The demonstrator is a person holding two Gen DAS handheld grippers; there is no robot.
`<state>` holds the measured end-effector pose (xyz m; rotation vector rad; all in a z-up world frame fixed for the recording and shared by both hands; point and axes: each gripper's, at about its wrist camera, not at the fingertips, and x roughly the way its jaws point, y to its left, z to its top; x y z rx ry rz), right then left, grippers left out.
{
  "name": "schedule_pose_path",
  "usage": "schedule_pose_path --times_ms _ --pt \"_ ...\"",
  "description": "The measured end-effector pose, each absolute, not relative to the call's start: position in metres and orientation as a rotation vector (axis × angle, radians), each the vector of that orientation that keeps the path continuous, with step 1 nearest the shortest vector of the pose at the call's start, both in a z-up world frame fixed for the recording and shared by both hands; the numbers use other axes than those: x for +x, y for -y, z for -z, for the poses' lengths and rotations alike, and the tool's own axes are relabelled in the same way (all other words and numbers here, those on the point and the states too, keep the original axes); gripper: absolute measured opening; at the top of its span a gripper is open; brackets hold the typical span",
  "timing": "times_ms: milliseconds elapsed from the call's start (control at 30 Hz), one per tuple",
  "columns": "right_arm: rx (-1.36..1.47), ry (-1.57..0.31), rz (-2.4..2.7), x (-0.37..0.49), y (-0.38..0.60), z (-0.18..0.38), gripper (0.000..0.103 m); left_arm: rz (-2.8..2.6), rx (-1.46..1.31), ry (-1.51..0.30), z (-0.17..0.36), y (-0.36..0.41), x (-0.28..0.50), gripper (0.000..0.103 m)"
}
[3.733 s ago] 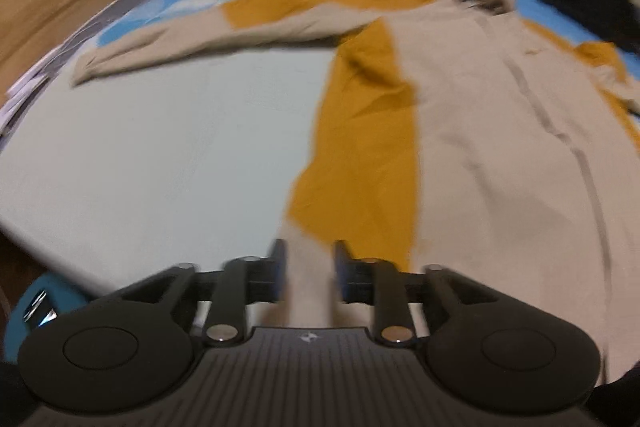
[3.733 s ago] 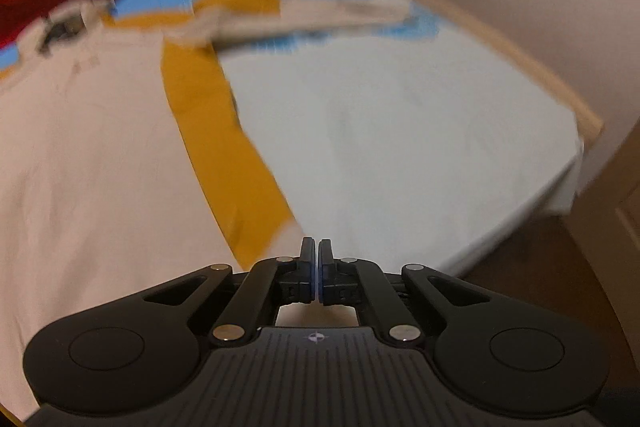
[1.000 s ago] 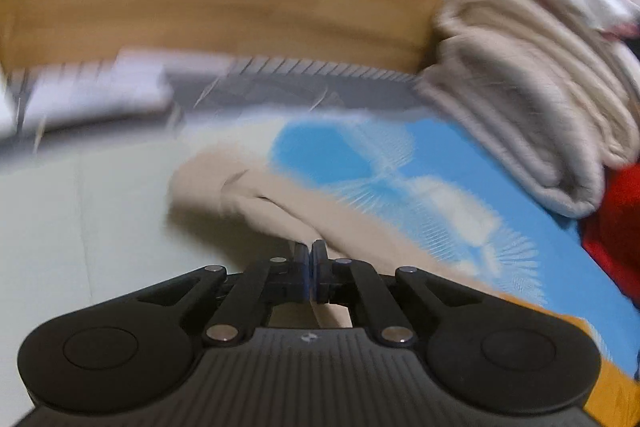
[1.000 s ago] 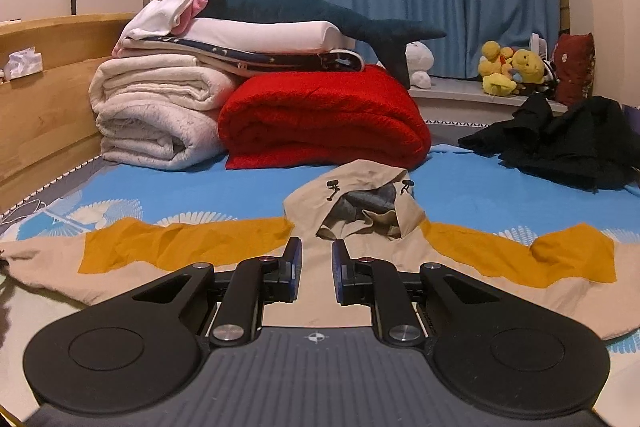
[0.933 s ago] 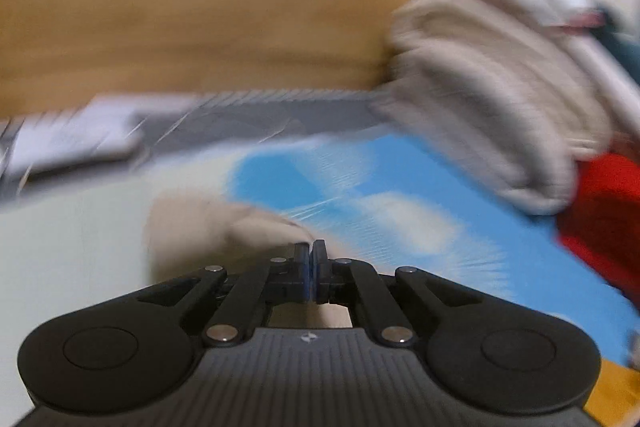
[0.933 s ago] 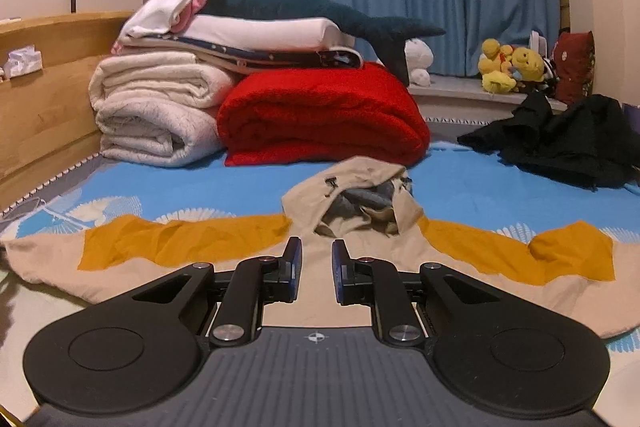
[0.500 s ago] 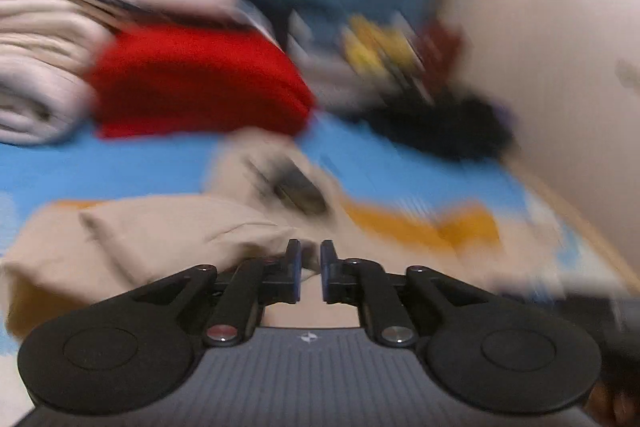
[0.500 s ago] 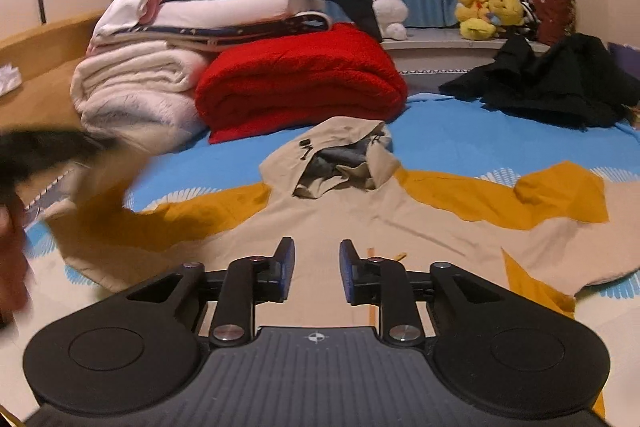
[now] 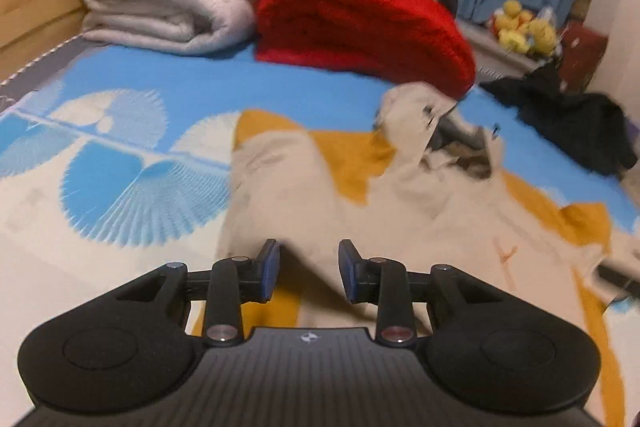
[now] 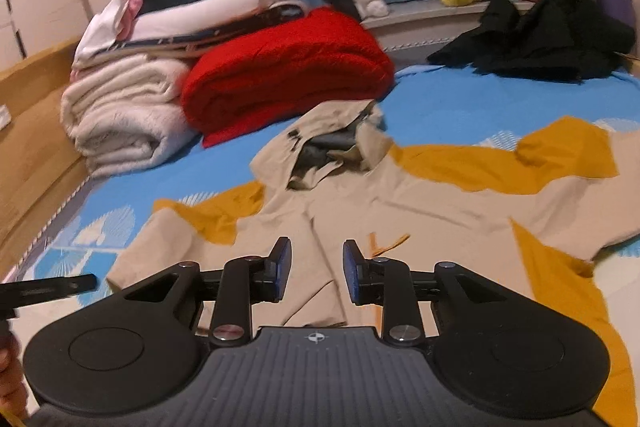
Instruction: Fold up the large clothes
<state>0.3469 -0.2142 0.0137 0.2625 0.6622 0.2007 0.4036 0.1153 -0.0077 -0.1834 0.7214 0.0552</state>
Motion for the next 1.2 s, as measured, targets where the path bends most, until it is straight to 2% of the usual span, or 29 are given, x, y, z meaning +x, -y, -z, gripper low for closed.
schedule_pose_path --times_ms 33,133,267,433,500,567,600,833,933,967,1033,1200 --pt "0.24 -0.671 -0.213 0.349 0.208 -0.012 0.028 -0.07 -0.156 -0.699 0.008 -0.115 0.408 0.035" --pt "0.165 -0.696 -0.265 0.354 0.188 -0.002 0.009 -0.104 -0.117 -0.694 0.01 -0.113 0.421 0.035" --pt "0.067 -0.709 -0.301 0.36 0.161 0.011 0.009 -0.087 -0.148 -0.74 0.02 -0.112 0.434 0.036" --pt "-0.044 -0.742 -0.356 0.366 0.13 0.033 0.011 -0.085 -0.163 -0.774 0.025 -0.115 0.443 0.037" --pt "-0.078 -0.763 -0.376 0.369 0.12 0.041 0.017 -0.088 -0.166 -0.777 0.025 -0.119 0.445 0.037" --pt "-0.124 -0.785 -0.404 0.37 0.108 0.052 0.031 -0.101 -0.173 -0.783 0.025 -0.122 0.448 0.037" --pt "-0.151 -0.791 -0.414 0.371 0.102 0.056 0.032 -0.108 -0.182 -0.787 0.026 -0.125 0.45 0.037" --pt "-0.391 -0.806 -0.425 0.367 0.072 0.085 0.034 -0.137 -0.216 -0.791 0.023 -0.141 0.455 0.037" --pt "-0.497 -0.796 -0.415 0.364 0.066 0.095 0.031 -0.15 -0.216 -0.789 0.023 -0.145 0.456 0.037" --pt "-0.521 -0.793 -0.409 0.363 0.066 0.098 0.019 -0.155 -0.216 -0.79 0.024 -0.146 0.456 0.037" --pt "-0.524 -0.793 -0.413 0.363 0.07 0.098 0.004 -0.161 -0.217 -0.791 0.025 -0.147 0.457 0.037" --pt "-0.378 -0.69 -0.352 0.366 0.096 0.065 0.0 -0.158 -0.206 -0.784 0.025 -0.147 0.455 0.037"
